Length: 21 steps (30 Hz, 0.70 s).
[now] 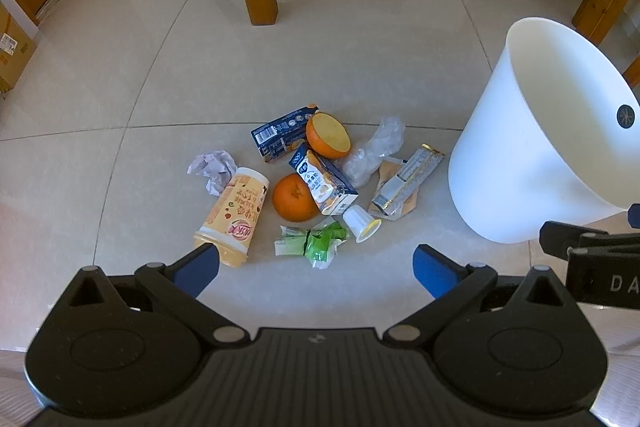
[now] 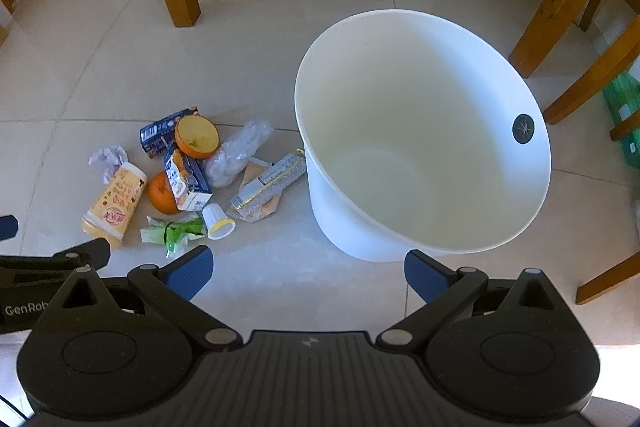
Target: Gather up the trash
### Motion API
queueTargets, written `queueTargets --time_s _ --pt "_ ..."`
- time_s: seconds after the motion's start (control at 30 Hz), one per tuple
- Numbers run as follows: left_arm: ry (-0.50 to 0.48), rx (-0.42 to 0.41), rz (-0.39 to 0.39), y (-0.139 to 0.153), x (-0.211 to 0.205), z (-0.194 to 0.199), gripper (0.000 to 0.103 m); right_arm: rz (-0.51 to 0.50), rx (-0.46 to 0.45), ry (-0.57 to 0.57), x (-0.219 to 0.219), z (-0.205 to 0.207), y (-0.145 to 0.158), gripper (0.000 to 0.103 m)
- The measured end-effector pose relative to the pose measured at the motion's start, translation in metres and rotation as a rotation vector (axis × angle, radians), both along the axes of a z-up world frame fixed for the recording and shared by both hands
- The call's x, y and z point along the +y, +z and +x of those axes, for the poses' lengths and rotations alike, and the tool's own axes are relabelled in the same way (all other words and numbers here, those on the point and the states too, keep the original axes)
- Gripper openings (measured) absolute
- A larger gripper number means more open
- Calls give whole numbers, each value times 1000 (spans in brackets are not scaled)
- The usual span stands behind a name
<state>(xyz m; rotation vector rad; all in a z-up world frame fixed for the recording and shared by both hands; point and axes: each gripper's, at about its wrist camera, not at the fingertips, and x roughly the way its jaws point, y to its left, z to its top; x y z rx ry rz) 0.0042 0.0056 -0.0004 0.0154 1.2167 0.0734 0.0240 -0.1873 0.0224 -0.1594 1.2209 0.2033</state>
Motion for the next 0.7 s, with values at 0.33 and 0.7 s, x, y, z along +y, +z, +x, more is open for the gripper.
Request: queueTargets --time_s 0.33,0.7 --pt "11 -6 -5 2 1 0 102 6 -20 12 3 0 0 103" --pt "14 -6 3 0 -4 -3 102 -1 -22 19 3 1 -1 103"
